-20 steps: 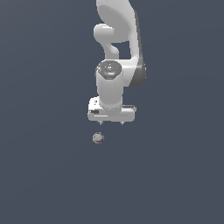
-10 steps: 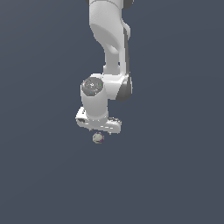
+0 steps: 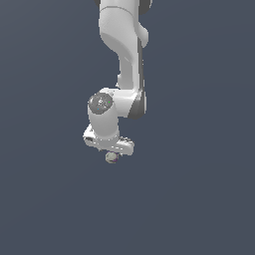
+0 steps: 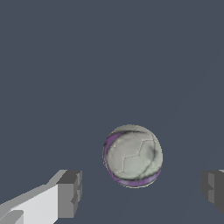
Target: Pick up the object and move it to a goal position.
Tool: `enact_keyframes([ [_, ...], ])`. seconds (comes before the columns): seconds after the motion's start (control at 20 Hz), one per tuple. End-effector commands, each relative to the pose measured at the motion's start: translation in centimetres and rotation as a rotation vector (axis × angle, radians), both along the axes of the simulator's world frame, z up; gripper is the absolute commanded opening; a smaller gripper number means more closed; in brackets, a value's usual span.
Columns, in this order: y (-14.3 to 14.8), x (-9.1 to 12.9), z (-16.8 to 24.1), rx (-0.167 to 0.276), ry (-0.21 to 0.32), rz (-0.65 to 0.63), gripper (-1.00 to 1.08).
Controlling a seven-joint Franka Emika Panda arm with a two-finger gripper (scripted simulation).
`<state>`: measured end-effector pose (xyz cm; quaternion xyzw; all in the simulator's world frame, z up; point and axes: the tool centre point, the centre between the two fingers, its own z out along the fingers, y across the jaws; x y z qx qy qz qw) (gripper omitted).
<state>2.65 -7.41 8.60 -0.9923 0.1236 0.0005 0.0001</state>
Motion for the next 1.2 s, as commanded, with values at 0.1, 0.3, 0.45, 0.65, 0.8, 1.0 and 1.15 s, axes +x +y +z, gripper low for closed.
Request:
enact_keyframes([
  [0.1, 0.0, 0.0, -1.3, 0.000, 0.000, -0.001, 1.00],
  [0.3, 0.0, -0.1, -3.5, 0.000, 0.000, -0.003, 1.00],
  [0.45, -0.1, -0.1, -4.6, 0.000, -0.001, -0.004, 1.00],
  [0.65, -0.1, 0.1, -5.0, 0.000, -0.001, -0.004, 1.00],
  [0.8, -0.1, 0.1, -5.0, 0.000, -0.001, -0.004, -1.00],
  [1.0, -0.1, 0.1, -5.0, 0.000, -0.001, -0.004, -1.00],
  [1.15, -0.1, 0.1, -5.0, 0.000, -0.001, -0.004, -1.00],
])
